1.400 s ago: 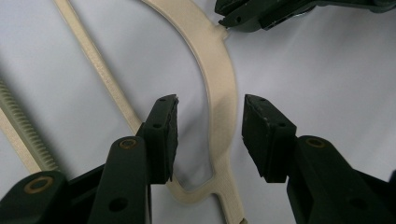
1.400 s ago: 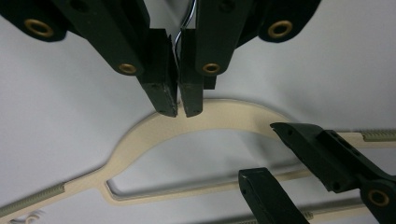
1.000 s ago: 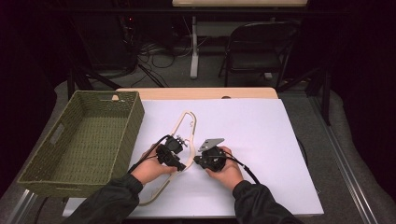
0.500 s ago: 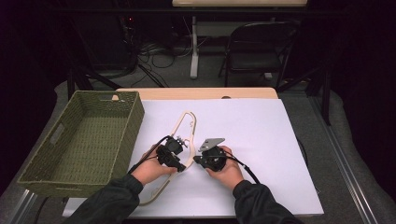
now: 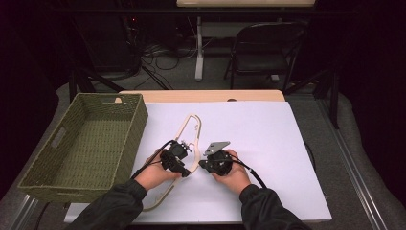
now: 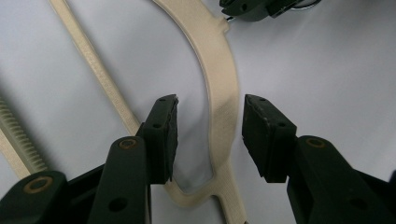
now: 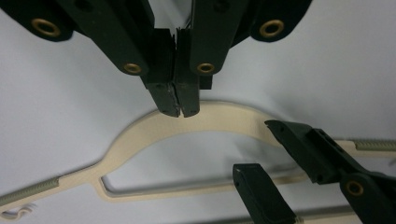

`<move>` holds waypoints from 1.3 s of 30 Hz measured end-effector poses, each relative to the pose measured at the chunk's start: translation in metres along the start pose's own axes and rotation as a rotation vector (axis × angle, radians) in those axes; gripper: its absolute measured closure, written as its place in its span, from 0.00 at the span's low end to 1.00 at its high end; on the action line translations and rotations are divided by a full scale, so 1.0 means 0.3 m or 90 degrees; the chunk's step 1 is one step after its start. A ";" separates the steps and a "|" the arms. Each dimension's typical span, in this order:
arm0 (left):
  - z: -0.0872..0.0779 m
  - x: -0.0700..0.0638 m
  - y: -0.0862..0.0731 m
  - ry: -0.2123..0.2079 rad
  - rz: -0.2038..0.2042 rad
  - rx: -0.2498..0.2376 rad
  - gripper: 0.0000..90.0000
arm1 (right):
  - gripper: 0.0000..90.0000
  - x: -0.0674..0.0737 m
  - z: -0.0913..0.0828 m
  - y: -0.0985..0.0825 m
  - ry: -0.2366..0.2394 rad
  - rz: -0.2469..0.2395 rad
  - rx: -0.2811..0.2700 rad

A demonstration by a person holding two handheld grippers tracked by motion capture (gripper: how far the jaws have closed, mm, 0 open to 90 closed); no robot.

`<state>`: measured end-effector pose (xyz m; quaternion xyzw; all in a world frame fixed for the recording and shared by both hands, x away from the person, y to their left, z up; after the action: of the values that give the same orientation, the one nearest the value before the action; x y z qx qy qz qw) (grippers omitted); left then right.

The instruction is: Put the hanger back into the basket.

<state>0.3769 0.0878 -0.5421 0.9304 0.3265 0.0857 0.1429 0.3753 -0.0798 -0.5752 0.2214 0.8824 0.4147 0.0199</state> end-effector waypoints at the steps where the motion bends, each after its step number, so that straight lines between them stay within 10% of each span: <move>1: 0.000 0.000 0.000 0.000 0.001 -0.001 0.62 | 0.98 -0.002 0.000 -0.001 0.002 -0.002 0.004; 10: 0.002 -0.003 0.000 0.001 0.000 -0.001 0.62 | 0.97 -0.020 -0.002 -0.001 0.034 -0.040 0.022; 15: 0.005 -0.005 0.001 -0.001 0.002 0.000 0.62 | 0.99 -0.046 -0.007 -0.006 0.076 -0.010 0.013; 39: 0.013 -0.009 -0.003 -0.004 0.008 -0.003 0.62 | 0.99 -0.037 -0.011 0.013 0.072 -0.026 0.024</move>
<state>0.3753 0.0857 -0.5463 0.9323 0.3199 0.0846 0.1458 0.3859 -0.0846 -0.5718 0.1803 0.8940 0.4095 -0.0254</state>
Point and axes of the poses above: each handheld gripper's, and its own axes: z roughly forward along the jaws, y roughly out of its top, x roughly to its left, the point moved 2 cm from there along z, roughly forward along the jaws, and after that the axes turned 11 degrees about y, right-handed, at the moved point
